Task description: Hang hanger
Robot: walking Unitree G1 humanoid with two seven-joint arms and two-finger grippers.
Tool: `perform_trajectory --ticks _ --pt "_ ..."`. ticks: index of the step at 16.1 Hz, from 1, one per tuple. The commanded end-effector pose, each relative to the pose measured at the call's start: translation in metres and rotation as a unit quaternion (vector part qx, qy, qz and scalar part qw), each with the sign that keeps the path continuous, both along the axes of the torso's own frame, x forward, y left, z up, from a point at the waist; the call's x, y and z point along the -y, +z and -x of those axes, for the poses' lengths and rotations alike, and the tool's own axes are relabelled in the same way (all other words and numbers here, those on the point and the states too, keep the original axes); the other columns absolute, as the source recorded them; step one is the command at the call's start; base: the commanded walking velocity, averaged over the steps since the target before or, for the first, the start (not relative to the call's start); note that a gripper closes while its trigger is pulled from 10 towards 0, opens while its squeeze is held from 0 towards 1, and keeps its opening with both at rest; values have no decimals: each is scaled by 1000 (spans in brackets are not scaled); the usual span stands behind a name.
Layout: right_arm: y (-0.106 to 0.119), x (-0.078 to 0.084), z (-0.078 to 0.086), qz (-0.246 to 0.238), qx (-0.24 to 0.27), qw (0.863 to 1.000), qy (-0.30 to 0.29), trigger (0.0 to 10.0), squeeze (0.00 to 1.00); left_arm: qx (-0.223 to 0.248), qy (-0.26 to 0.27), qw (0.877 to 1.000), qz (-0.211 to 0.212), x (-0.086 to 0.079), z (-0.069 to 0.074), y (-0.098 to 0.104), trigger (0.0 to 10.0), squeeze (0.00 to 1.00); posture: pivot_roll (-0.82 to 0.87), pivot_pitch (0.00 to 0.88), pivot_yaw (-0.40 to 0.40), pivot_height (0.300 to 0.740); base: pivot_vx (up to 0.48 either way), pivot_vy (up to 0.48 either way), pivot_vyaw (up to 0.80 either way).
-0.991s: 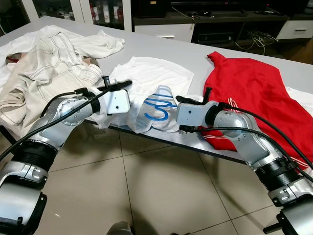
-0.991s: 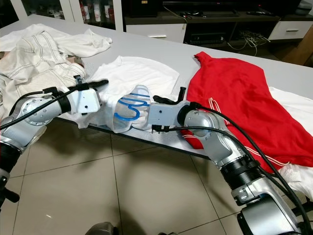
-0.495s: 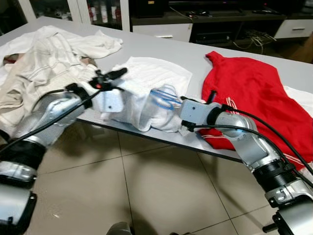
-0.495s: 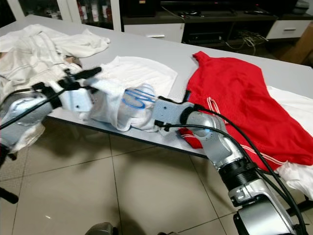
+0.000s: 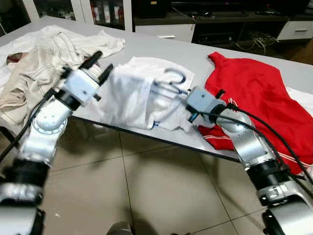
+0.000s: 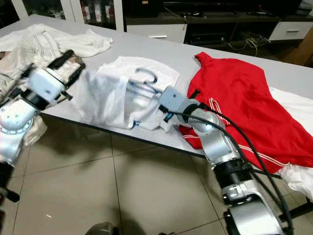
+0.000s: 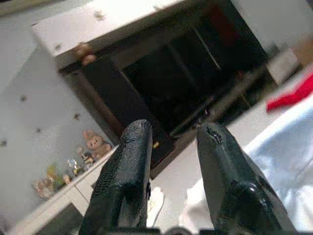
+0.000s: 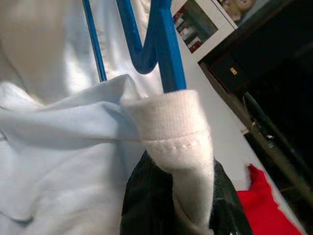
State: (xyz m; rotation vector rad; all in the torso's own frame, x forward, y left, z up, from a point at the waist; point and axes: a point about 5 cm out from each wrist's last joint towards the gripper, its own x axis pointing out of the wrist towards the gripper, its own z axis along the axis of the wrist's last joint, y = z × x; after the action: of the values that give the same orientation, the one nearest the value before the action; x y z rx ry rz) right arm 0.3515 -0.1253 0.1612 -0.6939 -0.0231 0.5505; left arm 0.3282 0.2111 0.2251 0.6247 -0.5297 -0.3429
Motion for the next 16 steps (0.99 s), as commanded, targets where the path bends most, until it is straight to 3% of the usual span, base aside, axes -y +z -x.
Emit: perform_trajectory --ticks 1,3,4,5,6,7,8,9,10,11,13,16 --pt "6 2 -2 -35 -4 999 -11 0 0 12 10 998 66 -6 4 11 10000 0 165 12 -54 740 0 0 0" --pt "5 -1 -1 -61 -20 998 -9 0 0 23 28 983 182 -7 8 14 10000 0 167 9 -56 740 0 0 0" --pt "5 -3 0 -76 -29 997 -5 0 0 20 43 958 282 -6 10 13 10000 0 171 7 -58 740 0 0 0" --pt "7 -8 2 -96 -40 995 4 0 0 9 60 925 375 4 16 3 10000 0 171 9 -59 740 0 0 0" --pt "9 -10 2 -108 -44 993 8 0 0 -4 61 912 406 12 21 -3 10000 0 172 11 -62 740 0 0 0" --pt "9 -10 2 -112 -46 993 8 0 0 -10 61 907 417 14 22 -6 10000 0 172 11 -62 740 0 0 0" --pt "11 -13 3 -131 -52 990 8 3373 0 -30 60 890 452 23 29 -17 10000 0 173 15 -63 740 0 0 0" --pt "12 -14 3 -154 -58 986 4 8745 0 -48 56 881 467 33 39 -26 10000 0 176 20 -65 740 0 0 0" --pt "12 -13 2 -171 -61 983 -6 10000 0 -52 79 878 468 34 43 -32 10000 0 179 23 -67 740 0 0 0" --pt "11 -12 2 -192 -67 979 -15 10000 0 -59 123 868 477 31 49 -39 10000 0 179 23 -67 740 0 0 0" --pt "17 -11 0 -227 -63 972 -21 10000 0 -75 155 853 493 29 55 -47 10000 0 184 21 -68 740 0 0 0" --pt "24 -14 0 -227 -47 973 -14 10000 0 -81 159 857 484 38 65 -48 10000 0 187 18 -66 740 0 0 267"
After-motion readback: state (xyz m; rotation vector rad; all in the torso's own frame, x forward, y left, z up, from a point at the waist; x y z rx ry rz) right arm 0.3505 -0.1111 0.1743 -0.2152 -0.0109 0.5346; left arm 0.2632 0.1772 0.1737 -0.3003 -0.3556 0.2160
